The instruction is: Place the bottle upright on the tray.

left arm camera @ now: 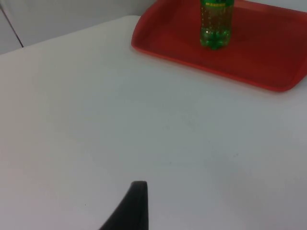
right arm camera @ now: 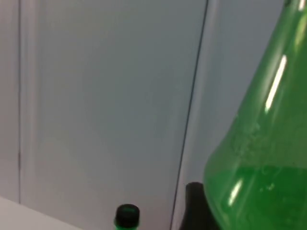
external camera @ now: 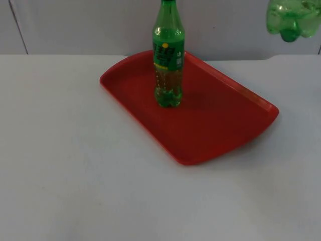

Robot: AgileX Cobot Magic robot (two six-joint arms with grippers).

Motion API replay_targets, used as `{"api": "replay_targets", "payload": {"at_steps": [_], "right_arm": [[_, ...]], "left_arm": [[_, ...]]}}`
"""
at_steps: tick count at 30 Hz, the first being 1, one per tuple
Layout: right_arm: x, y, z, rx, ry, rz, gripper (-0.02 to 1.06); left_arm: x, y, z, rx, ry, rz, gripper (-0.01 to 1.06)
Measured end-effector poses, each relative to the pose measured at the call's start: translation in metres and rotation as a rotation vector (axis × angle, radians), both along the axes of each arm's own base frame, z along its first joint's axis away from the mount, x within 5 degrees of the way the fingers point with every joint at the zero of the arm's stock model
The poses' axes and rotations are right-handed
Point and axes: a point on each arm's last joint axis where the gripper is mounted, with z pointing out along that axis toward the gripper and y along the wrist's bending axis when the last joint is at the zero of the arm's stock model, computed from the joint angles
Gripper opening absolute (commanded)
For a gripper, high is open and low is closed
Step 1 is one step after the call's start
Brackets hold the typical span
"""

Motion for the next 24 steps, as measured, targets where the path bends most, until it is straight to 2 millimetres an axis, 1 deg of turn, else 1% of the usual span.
{"api": "replay_targets", "payload": {"at_steps": [13, 19, 21, 24], "right_arm": [[0.001, -0.005, -0.004, 0.036, 0.022, -0.042, 0.0], [0.002, -0.008, -0.005, 0.11, 0.056, -0.073, 0.0], [0.004, -0.012, -0.005, 0.117, 0.048, -0.099, 0.0], [0.012, -0.014, -0.011, 0.096, 0.038, -0.128, 0.0]], "left_arm": [[0.0, 0.0, 0.0, 0.0, 0.0, 0.0, 1.05], [0.0, 0.0, 0.0, 0.0, 0.0, 0.0, 1.05], [0.0, 0.0, 0.0, 0.002, -0.001, 0.001, 1.05], [0.0, 0.0, 0.0, 0.003, -0.001, 0.002, 1.05]]}}
